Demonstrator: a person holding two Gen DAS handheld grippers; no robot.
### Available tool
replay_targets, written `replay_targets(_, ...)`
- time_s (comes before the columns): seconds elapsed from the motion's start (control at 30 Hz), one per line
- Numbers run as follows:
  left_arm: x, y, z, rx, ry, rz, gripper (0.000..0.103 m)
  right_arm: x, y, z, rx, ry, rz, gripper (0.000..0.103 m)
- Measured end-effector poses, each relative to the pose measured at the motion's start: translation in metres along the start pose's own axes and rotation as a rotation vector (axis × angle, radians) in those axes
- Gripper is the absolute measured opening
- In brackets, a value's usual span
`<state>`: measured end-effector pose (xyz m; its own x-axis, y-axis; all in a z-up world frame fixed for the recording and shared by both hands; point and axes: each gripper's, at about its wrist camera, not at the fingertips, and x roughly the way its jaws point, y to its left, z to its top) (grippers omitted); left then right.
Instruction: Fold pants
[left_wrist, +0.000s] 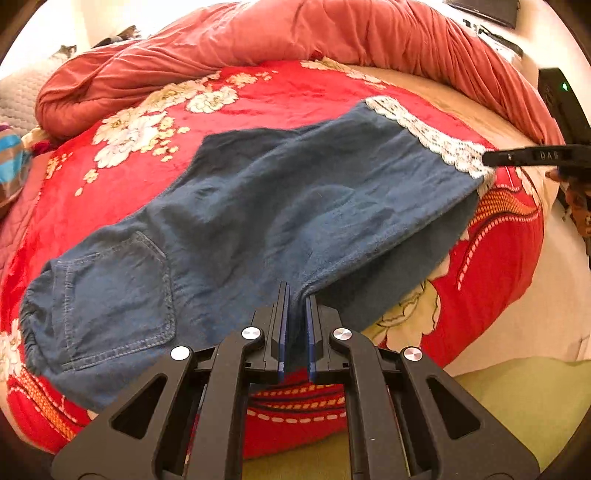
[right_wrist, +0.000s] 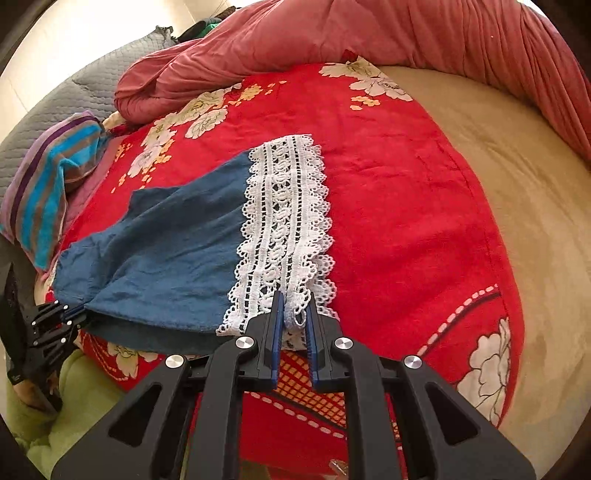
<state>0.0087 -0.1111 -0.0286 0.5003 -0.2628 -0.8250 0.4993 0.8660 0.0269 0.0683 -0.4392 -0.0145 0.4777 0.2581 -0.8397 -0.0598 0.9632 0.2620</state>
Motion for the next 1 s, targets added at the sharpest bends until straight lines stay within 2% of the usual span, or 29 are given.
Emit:
replay_targets(0.2,0.009,-0.002,-0.002,0.025,0.032,-0.006,0.007,0.011,-0.005,-0.008,0.006,0.024,-0.03,0.012)
replay_targets(0.3,0.008,-0.004,-0.003,0.029,0.034,-0.005,0.007,0.0,-0.008,-0.003,0.0,0.001,-0.06,0.026)
replay_targets(0.37,0.008,-0.004,-0.003,0.032,0.031,-0.001,0.007,-0.016,-0.006,0.001,-0.028,-0.056,-0.06,0.028)
replay_targets(0.5,0.006,-0.006,-0.003,0.022,0.022,0.001,0.007,-0.031,0.038,-0.002,-0.258,-0.114,0.026,0.036)
replay_targets(0.6,0.003,-0.006,-0.003,0.017,0.012,0.005,0.007,-0.017,0.091,-0.019,-0.485,-0.089,0.122,0.037)
replay_targets(0.67,0.001,-0.005,-0.004,0.014,0.006,0.01,0.007,-0.005,0.12,-0.028,-0.609,-0.069,0.15,0.036)
replay_targets(0.8,-0.004,-0.004,-0.005,0.01,0.0,0.018,0.007,0.012,0.156,-0.04,-0.826,-0.056,0.128,0.036)
replay_targets(0.9,-0.006,-0.004,-0.004,0.007,-0.003,0.018,0.007,0.025,0.167,-0.044,-0.914,-0.018,0.09,0.036)
replay_targets(1.0,-0.007,-0.004,-0.003,0.002,-0.005,0.022,0.007,0.034,0.164,-0.043,-0.922,0.002,0.089,0.035)
